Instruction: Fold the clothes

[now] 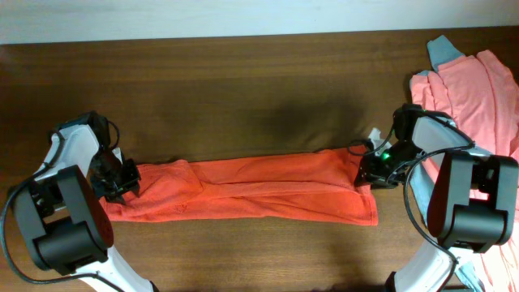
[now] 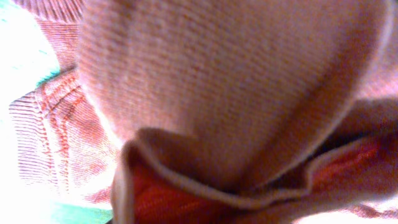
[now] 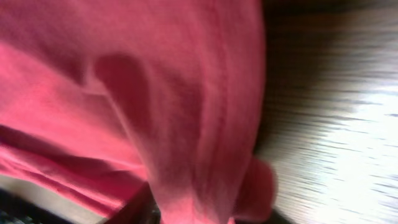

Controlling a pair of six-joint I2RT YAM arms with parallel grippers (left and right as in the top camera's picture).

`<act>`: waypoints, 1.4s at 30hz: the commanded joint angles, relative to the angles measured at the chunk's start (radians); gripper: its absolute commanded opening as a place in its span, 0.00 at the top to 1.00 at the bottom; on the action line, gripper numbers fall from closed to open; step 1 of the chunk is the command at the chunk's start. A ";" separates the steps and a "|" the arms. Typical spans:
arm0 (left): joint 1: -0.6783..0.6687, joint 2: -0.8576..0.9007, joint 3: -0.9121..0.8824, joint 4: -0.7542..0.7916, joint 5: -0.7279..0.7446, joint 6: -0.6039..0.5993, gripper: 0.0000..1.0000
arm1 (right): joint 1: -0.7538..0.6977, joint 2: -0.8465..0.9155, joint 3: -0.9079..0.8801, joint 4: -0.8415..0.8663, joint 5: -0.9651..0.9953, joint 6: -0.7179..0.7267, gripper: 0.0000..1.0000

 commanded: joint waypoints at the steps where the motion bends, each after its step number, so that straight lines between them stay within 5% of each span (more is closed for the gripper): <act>1: 0.005 -0.018 -0.005 0.001 -0.009 -0.013 0.66 | 0.038 0.028 -0.026 0.009 -0.075 -0.021 0.85; 3: 0.005 -0.018 -0.005 0.001 -0.009 -0.013 0.66 | 0.042 0.028 -0.025 0.014 -0.074 -0.020 0.96; 7: 0.005 -0.018 -0.005 -0.001 0.027 -0.012 0.83 | 0.016 0.027 0.013 -0.003 -0.025 -0.004 0.96; 11: 0.005 -0.021 0.019 -0.050 0.058 -0.011 0.84 | -0.050 0.024 0.124 -0.089 0.100 0.044 0.96; 21: 0.005 -0.098 0.081 -0.108 0.103 -0.009 0.62 | -0.097 0.024 0.447 -0.322 0.221 0.044 0.96; 29: 0.005 -0.100 0.081 -0.109 0.103 -0.009 0.62 | 0.157 0.024 0.491 -0.430 0.221 0.161 0.96; 42: 0.005 -0.100 0.081 -0.109 0.103 -0.009 0.62 | 0.627 0.079 0.490 -0.190 0.220 0.359 0.96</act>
